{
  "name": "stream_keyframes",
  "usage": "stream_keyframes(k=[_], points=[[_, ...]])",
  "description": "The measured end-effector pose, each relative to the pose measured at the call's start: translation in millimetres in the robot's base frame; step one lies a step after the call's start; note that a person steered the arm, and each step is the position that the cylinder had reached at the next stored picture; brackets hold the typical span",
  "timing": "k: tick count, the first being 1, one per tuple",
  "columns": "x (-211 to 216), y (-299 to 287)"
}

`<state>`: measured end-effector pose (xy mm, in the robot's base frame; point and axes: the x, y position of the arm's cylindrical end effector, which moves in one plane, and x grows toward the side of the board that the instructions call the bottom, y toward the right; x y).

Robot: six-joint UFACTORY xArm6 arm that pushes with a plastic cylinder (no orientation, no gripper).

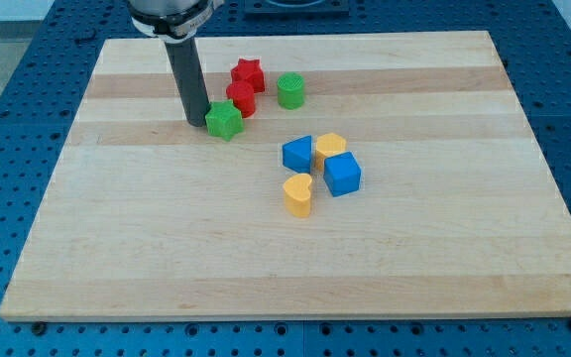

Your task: Slide the green star along with red circle towards the red star

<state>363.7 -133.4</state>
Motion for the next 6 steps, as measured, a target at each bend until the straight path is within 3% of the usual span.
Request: stream_keyframes(k=[4, 6], points=[[45, -6], [43, 19]])
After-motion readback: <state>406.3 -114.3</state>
